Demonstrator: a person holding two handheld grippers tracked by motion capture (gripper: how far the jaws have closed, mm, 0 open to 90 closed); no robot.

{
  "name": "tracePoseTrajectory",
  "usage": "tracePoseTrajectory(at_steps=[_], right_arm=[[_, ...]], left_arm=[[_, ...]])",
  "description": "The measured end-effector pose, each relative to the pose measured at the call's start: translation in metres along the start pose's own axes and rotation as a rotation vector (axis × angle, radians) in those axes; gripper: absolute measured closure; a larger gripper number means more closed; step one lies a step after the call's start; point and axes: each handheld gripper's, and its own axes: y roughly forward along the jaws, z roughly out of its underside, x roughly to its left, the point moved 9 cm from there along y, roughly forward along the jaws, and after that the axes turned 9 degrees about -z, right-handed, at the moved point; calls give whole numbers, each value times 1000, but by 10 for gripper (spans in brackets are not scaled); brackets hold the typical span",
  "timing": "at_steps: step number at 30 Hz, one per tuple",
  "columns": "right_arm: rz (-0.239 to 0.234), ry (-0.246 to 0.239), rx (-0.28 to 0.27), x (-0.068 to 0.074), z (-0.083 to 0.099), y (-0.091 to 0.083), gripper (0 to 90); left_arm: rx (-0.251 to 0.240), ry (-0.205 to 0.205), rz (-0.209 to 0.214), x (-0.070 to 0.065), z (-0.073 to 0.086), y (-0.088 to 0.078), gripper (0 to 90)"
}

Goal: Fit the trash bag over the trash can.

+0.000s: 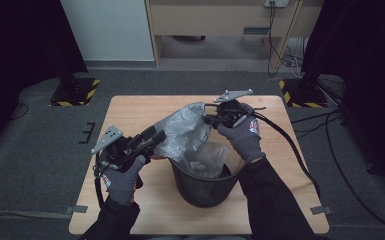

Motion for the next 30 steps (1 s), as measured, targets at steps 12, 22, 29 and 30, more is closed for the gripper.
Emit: tracePoseTrajectory(at_steps=[12, 22, 29, 30], right_arm=[[51, 5, -351, -2, -38, -23, 565], [-11, 11, -431, 8, -47, -27, 535], [-76, 18, -470, 15, -52, -33, 490], [-91, 23, -462, 17, -51, -31, 482]], left_arm=[[-5, 29, -21, -8, 1, 4, 725], [-40, 107, 19, -28, -5, -2, 900], [-3, 210, 80, -58, 8, 1, 900], [2, 217, 85, -61, 10, 2, 900]])
